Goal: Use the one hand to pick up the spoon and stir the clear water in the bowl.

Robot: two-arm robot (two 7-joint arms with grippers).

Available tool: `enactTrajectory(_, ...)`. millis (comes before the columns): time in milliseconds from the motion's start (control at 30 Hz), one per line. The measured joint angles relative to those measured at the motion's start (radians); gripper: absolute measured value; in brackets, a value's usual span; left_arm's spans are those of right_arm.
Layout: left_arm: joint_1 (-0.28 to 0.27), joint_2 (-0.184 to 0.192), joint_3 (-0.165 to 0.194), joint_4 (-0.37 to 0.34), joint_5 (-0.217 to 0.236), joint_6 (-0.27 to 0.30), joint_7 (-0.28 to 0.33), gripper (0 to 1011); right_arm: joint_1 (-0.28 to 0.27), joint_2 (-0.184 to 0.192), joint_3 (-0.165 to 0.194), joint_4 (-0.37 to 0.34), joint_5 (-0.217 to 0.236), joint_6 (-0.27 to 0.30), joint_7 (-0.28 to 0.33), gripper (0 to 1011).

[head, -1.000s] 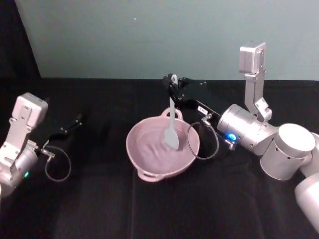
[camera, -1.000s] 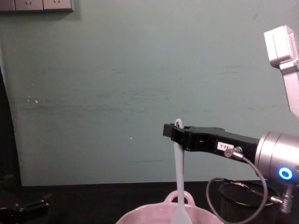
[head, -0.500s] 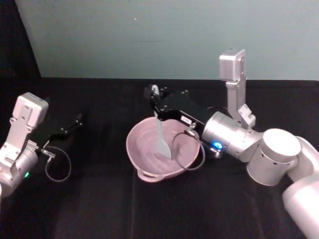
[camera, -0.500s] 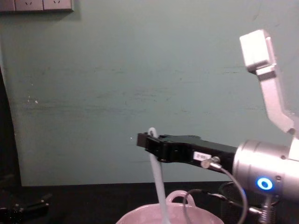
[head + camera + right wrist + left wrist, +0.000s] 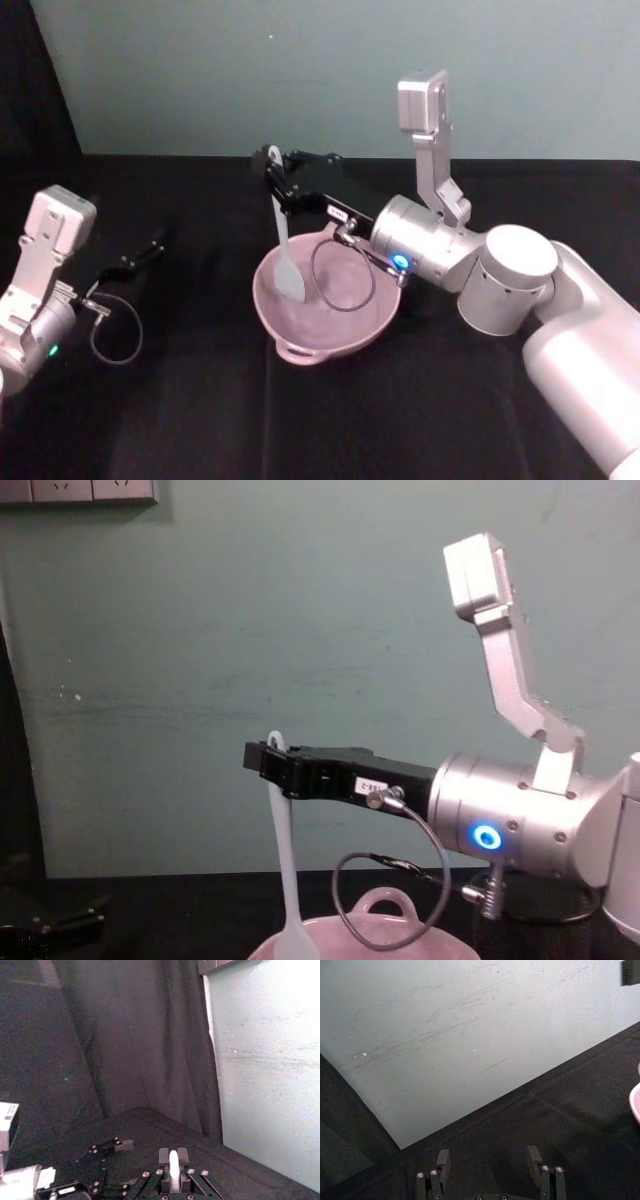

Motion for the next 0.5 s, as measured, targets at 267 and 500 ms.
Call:
enactTrajectory(267, 0.0, 0.0, 0.0, 0.0, 0.0, 0.0, 0.0, 1011, 0.051, -0.021, 0.008, 0.095, -0.007, -0.018, 0.007, 107)
enactTrajectory(500, 0.0, 0.0, 0.0, 0.0, 0.0, 0.0, 0.0, 1011, 0.052, -0.005, 0.035, 0.097, -0.011, -0.024, -0.007, 107)
